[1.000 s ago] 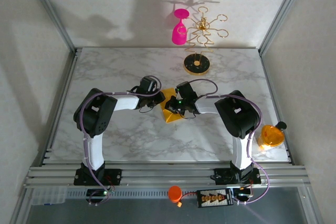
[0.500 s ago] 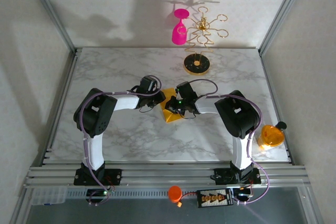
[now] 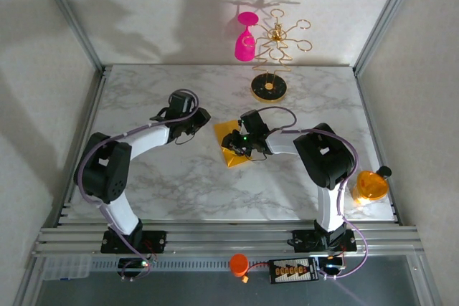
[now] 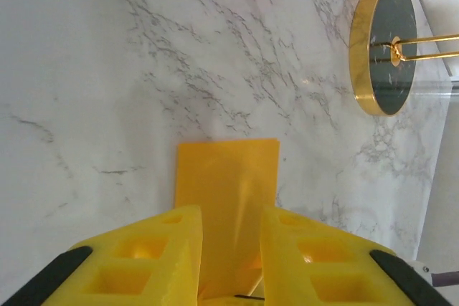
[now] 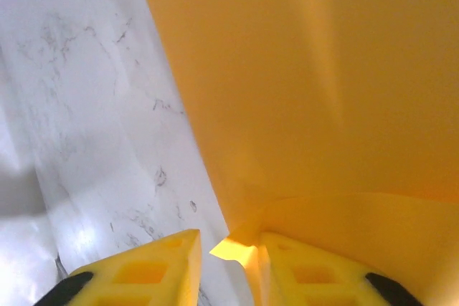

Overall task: Fold a paper plane with a square sheet of paper (pick it up from the middle)
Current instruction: Fold the triangle a second time at the center of the table.

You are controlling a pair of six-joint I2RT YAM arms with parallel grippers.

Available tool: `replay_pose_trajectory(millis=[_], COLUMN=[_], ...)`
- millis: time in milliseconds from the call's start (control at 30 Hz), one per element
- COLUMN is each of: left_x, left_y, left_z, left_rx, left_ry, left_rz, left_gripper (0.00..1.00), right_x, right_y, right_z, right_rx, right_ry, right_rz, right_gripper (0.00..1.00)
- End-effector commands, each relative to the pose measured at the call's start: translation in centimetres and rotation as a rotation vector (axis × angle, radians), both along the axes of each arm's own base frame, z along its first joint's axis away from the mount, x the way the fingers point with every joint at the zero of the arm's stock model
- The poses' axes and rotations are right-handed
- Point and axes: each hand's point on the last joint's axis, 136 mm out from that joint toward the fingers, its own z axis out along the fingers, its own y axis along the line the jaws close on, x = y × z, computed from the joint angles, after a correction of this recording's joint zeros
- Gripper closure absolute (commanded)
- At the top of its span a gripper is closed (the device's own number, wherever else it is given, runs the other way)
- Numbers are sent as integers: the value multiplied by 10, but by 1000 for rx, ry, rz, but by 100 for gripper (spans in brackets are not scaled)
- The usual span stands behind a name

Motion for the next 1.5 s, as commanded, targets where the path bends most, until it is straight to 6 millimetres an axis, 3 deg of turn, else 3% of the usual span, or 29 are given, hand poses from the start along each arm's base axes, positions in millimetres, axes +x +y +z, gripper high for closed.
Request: replay_pose_trajectory(millis=[0,200,533,1100,1467], left_x=[-14,-25,-44,-54,-55], left_y=[12,11,-12,-25,-47], left_z=[-11,-16,-31,-43,-47], left_rx=[21,-11,-66,-78,-78], left_ry=[46,63,101,122,125], left_rz=[41,42,-32,-79,-143], left_gripper=[72,71,74,79,81], right_x=[-5,-5,-6,-8,-11], right_y=[-7,-8,-12,-17,-24], right_z=[-19,-19,-23,-33,-44], right_rx=[-51,-43,-46,-46,-109], right_ry=[38,27,15,22,52], right_rz=[-4,1,11,31,26], right_gripper=[68,65,70,84,96])
